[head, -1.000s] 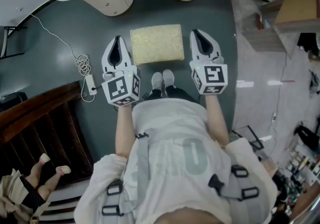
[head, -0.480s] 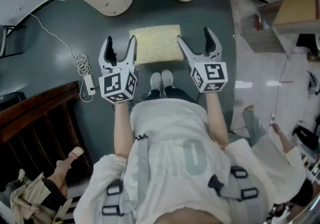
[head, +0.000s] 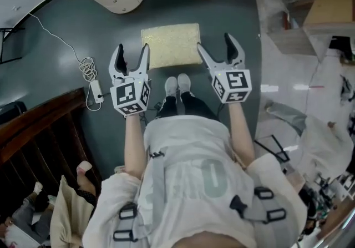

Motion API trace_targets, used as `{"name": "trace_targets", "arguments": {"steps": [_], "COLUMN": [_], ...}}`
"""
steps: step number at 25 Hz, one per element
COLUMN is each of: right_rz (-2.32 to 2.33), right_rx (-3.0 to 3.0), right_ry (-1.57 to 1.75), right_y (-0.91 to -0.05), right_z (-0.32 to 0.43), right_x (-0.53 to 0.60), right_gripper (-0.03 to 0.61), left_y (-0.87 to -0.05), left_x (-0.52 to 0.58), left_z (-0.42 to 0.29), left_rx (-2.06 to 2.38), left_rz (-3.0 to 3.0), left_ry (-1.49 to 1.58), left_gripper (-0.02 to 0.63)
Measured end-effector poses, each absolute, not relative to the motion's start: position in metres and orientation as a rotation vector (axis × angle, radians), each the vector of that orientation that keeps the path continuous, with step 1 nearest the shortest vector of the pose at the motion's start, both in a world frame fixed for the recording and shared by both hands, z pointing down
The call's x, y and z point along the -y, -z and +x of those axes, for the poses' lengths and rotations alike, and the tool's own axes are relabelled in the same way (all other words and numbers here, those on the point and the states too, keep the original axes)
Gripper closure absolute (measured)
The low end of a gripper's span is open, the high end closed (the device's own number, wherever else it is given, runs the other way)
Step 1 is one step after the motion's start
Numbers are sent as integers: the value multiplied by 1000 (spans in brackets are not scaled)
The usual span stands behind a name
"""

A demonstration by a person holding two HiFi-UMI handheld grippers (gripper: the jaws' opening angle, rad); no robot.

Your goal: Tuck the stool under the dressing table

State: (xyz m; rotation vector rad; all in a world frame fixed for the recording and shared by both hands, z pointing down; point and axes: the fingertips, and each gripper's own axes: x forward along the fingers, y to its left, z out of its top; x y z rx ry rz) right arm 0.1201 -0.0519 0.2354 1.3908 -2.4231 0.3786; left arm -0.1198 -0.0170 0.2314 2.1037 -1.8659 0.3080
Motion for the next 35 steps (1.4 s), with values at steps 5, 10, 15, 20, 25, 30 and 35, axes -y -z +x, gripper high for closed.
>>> {"name": "trace_targets", "arguments": {"steps": [5, 10, 15, 20, 25, 30, 35], "right_rz": [1315, 1271, 1223, 1137, 1077, 1030, 997], "right_rx": [2350, 2286, 2234, 2172, 2118, 2014, 1927], "right_ry": [-378, -419, -461, -495, -547, -616, -645], "right_y": [-279, -335, -407, -478, -549, -607, -665], "right_z": [125, 133, 138, 144, 142, 147, 163], "right_x": [43, 45, 35, 23, 8, -17, -31], "right_gripper": [202, 202, 202, 202, 202, 202, 202], "left_y": [-281, -351, -441, -528, -594, -646, -689], "left_x": [6, 2, -16, -37, -57, -73, -82], "left_z": [-124, -122, -123, -123, -116, -128, -134], "left_rx": [1818, 1715, 1616, 1566, 1428, 1388, 1319], "left_rz": [2098, 2100, 2072, 1969, 1969, 1914, 1897], "left_ry": [-385, -451, -593, -690, -727, -808, -937], "left_gripper": [293, 293, 293, 293, 293, 292, 291]}}
